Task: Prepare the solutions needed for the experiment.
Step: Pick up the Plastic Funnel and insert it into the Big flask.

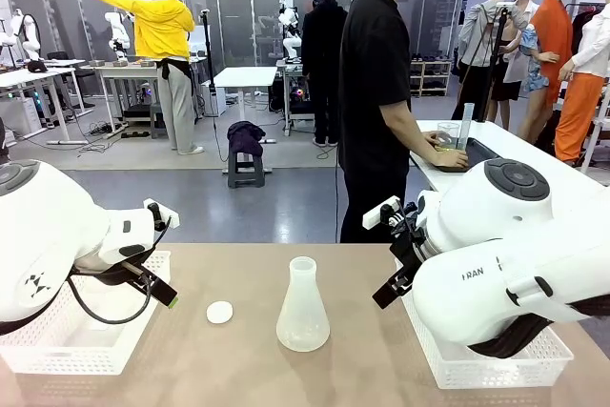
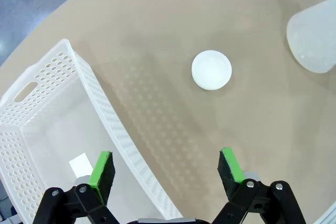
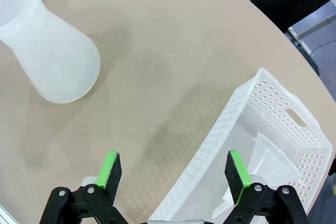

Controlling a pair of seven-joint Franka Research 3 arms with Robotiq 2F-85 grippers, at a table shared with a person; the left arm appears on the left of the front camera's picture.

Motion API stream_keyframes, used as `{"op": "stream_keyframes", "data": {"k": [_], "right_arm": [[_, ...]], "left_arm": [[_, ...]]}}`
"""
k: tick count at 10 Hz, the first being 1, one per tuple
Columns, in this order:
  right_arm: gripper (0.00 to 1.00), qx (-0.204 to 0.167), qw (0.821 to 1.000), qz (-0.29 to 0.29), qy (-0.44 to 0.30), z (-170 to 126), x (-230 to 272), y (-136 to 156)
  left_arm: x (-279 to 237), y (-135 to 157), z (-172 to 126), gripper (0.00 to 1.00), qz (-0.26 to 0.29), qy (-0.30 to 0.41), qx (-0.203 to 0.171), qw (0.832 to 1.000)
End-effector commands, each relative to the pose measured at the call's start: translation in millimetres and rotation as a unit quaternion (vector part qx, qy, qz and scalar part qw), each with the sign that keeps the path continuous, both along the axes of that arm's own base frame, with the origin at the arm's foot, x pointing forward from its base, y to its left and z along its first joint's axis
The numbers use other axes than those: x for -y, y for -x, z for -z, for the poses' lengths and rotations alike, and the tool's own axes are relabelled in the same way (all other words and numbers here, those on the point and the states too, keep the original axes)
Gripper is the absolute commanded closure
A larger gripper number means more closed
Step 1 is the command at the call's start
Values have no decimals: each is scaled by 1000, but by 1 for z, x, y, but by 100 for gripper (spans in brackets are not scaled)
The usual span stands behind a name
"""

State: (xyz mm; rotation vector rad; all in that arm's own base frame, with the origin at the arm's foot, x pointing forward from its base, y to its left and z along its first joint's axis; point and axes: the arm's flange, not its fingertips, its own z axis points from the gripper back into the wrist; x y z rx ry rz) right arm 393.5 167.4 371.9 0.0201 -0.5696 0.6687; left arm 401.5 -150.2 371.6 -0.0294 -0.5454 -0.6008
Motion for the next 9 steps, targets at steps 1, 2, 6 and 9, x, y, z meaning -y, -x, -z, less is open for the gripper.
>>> {"op": "stream_keyframes", "data": {"k": [1, 2, 6, 9], "right_arm": [[0, 0, 1000, 1, -1, 0, 0, 0], [0, 0, 1000, 1, -1, 0, 0, 0], [0, 0, 1000, 1, -1, 0, 0, 0], [0, 0, 1000, 0, 0, 0, 0, 0]], "left_arm": [[0, 0, 0, 0, 0, 0, 0, 1000], [0, 0, 0, 0, 0, 0, 0, 1000], [0, 0, 0, 0, 0, 0, 0, 1000], [1, 4, -8, 0, 16, -6, 12, 1000]]}}
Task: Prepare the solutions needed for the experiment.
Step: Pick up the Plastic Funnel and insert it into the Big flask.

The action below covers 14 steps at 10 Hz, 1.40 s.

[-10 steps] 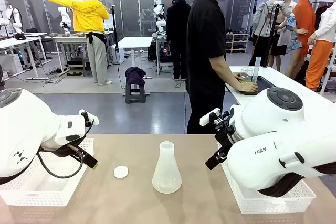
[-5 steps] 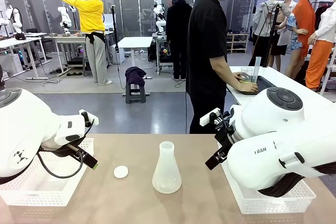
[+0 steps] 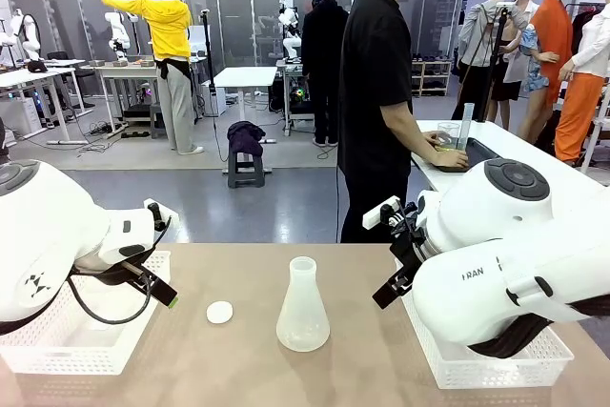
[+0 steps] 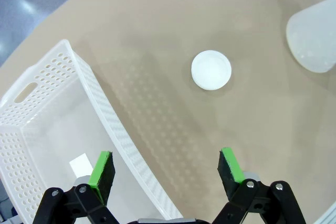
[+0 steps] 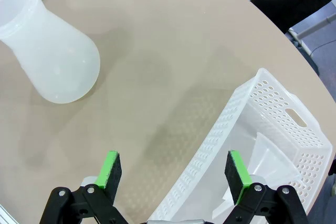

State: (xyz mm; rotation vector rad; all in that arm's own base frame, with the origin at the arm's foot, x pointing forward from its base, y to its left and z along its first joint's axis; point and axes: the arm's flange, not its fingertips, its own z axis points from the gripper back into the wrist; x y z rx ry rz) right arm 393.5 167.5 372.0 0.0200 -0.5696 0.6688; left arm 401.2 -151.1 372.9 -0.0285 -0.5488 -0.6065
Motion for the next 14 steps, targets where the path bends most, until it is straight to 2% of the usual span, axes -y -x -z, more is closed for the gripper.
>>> {"op": "stream_keyframes", "data": {"k": [1, 2, 3, 4, 5, 6, 7, 8, 9, 10, 11, 13, 14], "right_arm": [[0, 18, 1000, -4, 1, -6, -2, 4], [0, 13, 1000, 7, -19, -14, -4, 7], [0, -19, 998, 22, -60, -27, -7, 12], [0, -50, 993, 75, -76, -47, -7, 18], [0, -75, 986, 115, -95, -63, -6, 21], [0, -105, 977, 129, -135, -75, -1, 21], [0, -125, 964, 179, -150, -86, 6, 20], [0, -137, 962, 173, -158, -93, 14, 23], [0, -125, 963, 185, -151, -99, 14, 28], [0, -127, 971, 150, -137, -86, 7, 23], [0, -127, 971, 150, -137, -86, 7, 23], [0, -127, 971, 150, -137, -86, 7, 23], [0, -134, 968, 159, -138, -93, 8, 24]], "left_arm": [[3, 7, -13, 0, 48, 3, 2, 999], [1, 10, -18, 0, 40, 7, -5, 999], [4, 15, -27, 0, 54, 36, -30, 997], [0, 18, -41, 0, 6, 71, -79, 994], [0, 22, -53, 0, -8, 124, -120, 985], [-5, 23, -64, 0, -53, 167, -153, 973], [-20, 23, -71, 0, -134, 183, -166, 960], [-27, 21, -77, 0, -178, 207, -165, 948], [-35, 21, -84, 0, -202, 237, -152, 938], [-41, 24, -87, 0, -175, 209, -120, 955], [-40, 18, -76, 0, -163, 211, -166, 949], [-40, 18, -76, 0, -163, 211, -166, 949], [-47, 16, -83, 0, -180, 210, -152, 949]]}}
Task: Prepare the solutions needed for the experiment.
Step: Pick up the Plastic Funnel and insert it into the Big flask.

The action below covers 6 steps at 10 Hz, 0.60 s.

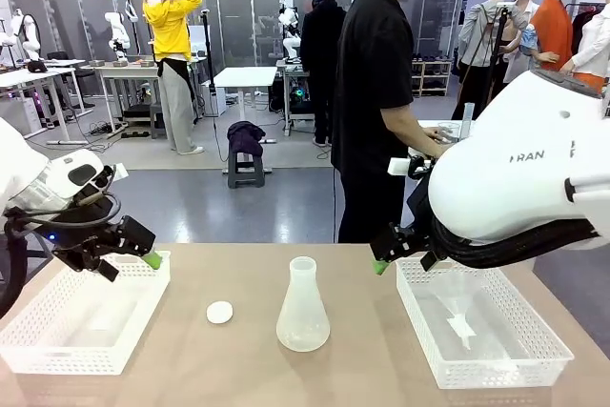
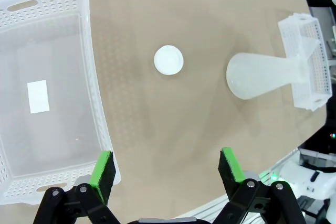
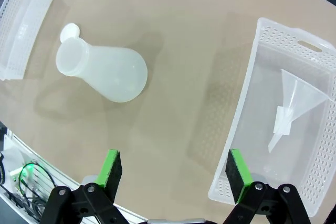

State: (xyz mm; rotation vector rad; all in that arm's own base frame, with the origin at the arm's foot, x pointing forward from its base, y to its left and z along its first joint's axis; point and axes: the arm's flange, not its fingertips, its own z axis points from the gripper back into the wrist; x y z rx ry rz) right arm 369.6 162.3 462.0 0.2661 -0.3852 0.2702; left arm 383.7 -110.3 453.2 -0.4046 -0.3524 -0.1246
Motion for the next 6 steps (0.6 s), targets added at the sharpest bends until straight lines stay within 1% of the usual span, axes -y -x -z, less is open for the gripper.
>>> {"op": "stream_keyframes", "data": {"k": [1, 2, 4, 5, 6], "right_arm": [[0, -29, 997, 43, -50, -4, 21, -1], [0, -47, 992, 82, -80, -5, 42, -1], [0, -61, 988, 106, -90, -7, 60, 4], [0, -63, 989, 116, -73, -13, 65, 5], [0, -62, 989, 119, -55, -24, 76, 6]], "left_arm": [[-20, 0, -5, 0, -36, 72, -8, 997], [-42, 6, -6, 0, -61, 117, -23, 991], [-77, 20, -11, 0, -105, 210, -51, 971], [-92, 29, -11, 0, -107, 243, -50, 963], [-103, 34, -10, 0, -77, 288, -55, 953]]}}
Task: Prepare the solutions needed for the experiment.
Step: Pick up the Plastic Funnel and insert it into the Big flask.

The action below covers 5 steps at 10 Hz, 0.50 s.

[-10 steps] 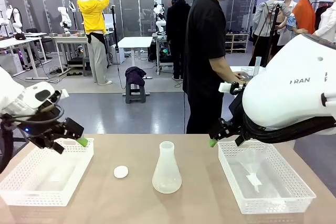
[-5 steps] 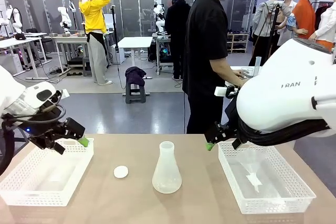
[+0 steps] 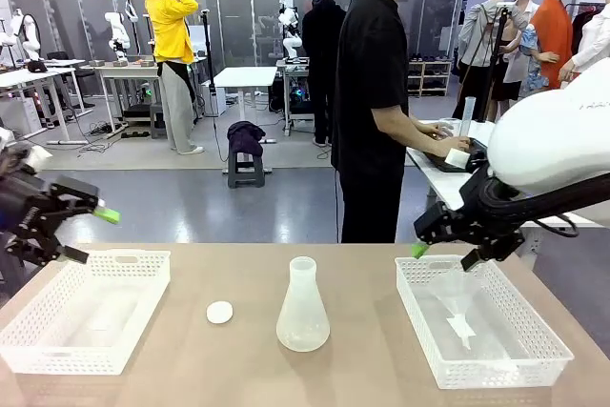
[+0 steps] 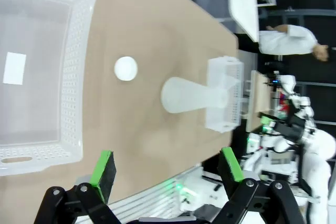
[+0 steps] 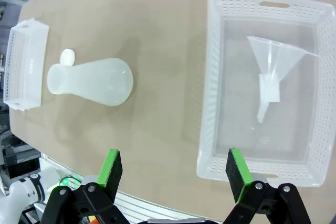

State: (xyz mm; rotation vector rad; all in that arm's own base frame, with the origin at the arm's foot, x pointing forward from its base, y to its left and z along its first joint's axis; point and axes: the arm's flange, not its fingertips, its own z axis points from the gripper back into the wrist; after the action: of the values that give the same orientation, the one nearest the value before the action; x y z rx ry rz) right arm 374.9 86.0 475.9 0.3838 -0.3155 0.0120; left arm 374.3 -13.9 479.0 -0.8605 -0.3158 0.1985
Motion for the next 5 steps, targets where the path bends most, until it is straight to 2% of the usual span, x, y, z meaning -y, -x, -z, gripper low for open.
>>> {"op": "stream_keyframes", "data": {"k": [1, 2, 3, 5], "right_arm": [[0, 19, 999, 4, 51, -21, 13, 10], [0, 46, 996, -5, 78, -34, 22, 7], [0, 65, 992, -15, 108, -43, 25, 5], [0, 96, 977, -55, 185, -53, 22, 0]], "left_arm": [[-16, 30, 19, 0, 70, 78, 19, 994], [-22, 34, 23, 0, 130, 118, 23, 984], [-19, 34, 29, 0, 161, 138, 23, 977], [-11, 31, 39, 0, 184, 144, 30, 972]]}}
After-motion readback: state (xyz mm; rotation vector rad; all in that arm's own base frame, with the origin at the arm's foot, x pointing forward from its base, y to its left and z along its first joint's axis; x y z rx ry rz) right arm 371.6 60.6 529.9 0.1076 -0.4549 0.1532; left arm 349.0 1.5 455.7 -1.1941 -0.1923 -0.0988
